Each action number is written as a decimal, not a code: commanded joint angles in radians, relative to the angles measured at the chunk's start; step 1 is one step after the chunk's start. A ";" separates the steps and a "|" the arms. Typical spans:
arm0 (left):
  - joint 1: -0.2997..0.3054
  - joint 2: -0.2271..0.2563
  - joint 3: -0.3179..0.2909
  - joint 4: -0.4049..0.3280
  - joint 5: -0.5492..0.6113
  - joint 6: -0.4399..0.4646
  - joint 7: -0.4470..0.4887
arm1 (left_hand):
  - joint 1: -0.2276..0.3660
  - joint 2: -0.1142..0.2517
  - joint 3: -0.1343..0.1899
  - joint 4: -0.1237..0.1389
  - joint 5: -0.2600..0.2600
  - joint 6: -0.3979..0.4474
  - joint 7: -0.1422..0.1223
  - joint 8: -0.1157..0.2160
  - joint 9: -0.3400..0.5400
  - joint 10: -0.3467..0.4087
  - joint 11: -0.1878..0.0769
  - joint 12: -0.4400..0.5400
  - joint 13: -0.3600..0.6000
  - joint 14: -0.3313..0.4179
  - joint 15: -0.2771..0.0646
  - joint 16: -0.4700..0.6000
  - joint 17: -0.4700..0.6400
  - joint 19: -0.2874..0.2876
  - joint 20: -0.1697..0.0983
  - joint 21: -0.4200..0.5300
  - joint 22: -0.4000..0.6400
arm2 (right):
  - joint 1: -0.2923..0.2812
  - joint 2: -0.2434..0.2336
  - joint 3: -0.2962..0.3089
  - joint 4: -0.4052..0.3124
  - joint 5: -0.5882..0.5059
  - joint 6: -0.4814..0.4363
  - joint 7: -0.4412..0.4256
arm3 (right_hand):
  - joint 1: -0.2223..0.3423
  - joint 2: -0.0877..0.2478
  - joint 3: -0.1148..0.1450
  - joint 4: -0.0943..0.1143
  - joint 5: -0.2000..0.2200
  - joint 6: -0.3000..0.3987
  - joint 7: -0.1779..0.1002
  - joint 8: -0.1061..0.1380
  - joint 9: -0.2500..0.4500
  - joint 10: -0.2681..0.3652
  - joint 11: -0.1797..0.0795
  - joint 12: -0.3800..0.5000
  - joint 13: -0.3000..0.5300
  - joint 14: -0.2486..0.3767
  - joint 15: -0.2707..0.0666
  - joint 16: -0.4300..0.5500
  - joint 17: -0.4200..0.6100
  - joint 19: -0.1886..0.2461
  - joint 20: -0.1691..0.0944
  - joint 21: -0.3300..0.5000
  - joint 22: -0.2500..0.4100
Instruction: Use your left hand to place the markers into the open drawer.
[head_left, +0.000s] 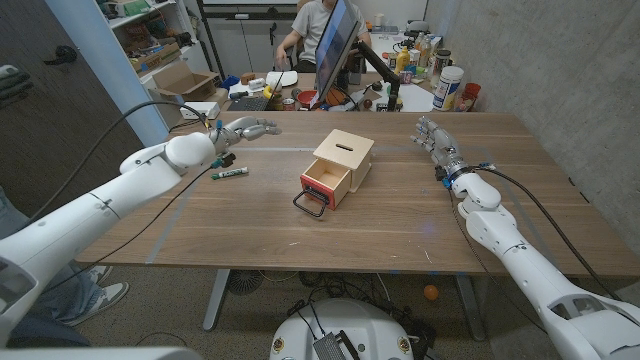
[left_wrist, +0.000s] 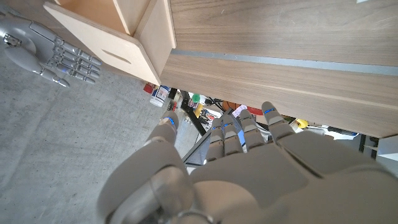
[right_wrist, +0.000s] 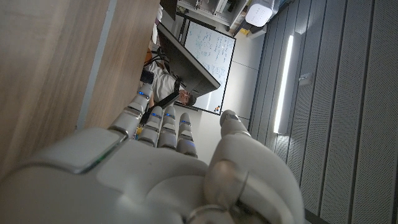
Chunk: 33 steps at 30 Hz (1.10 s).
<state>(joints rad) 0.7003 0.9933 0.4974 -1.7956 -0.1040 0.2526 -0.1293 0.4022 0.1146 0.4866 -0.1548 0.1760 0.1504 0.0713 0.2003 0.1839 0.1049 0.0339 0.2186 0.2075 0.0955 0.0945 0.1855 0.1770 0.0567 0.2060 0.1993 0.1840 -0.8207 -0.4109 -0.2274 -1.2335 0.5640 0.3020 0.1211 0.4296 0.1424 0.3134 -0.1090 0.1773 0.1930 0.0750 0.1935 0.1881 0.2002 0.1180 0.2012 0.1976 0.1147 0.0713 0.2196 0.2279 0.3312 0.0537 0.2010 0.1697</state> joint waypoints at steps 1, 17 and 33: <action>-0.017 0.093 0.006 -0.085 0.079 0.061 -0.113 | 0.012 0.002 0.004 -0.004 0.001 0.011 -0.002 0.003 0.004 0.007 -0.002 0.008 0.003 0.009 0.001 0.009 0.001 0.001 0.007 0.005 0.003 | 0.013 0.018 0.000 0.025 -0.001 0.018 -0.007 | 0.005 0.005 0.005 -0.005 0.004 0.010 -0.006 0.006 0.002 0.013 -0.001 0.006 0.002 0.007 -0.002 0.006 0.001 0.004 0.009 -0.001 0.004; 0.043 0.202 -0.031 -0.222 0.145 0.223 -0.130 | 0.022 -0.003 0.002 -0.005 -0.001 0.014 -0.002 0.002 0.005 0.005 0.001 0.008 0.004 0.027 0.017 0.012 0.002 0.000 0.007 0.006 0.004 | 0.045 0.036 0.001 0.084 0.006 0.044 0.026 | 0.003 0.005 0.004 -0.005 0.004 0.012 -0.009 0.006 0.002 0.016 -0.001 0.006 0.002 0.009 -0.003 0.007 0.001 0.005 0.010 -0.002 0.004; 0.038 0.216 0.028 -0.221 0.355 0.301 -0.119 | 0.029 -0.009 0.001 -0.005 -0.002 0.033 -0.010 0.007 0.005 0.016 -0.007 0.012 0.005 0.035 0.011 0.013 0.003 0.009 0.006 0.010 0.005 | 0.063 0.039 -0.005 0.102 -0.006 0.032 0.038 | 0.004 0.004 0.004 -0.006 0.004 0.012 -0.009 0.006 0.002 0.017 -0.001 0.006 0.002 0.010 -0.001 0.007 0.000 0.005 0.010 -0.002 0.004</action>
<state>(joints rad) 0.7431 1.1949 0.4939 -2.0206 0.1412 0.5194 -0.2413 0.4193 0.1055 0.4867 -0.1546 0.1760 0.1700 0.0622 0.2002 0.1837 0.1138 0.0250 0.2228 0.2072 0.1217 0.1102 0.1930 0.1770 0.0606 0.2095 0.2043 0.1838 -0.7696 -0.3737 -0.2274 -1.1420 0.5700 0.3411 0.1556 0.4296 0.1424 0.3135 -0.1089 0.1772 0.1983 0.0697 0.1935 0.1880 0.2109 0.1180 0.2012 0.1975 0.1146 0.0712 0.2196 0.2280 0.3330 0.0628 0.2010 0.1697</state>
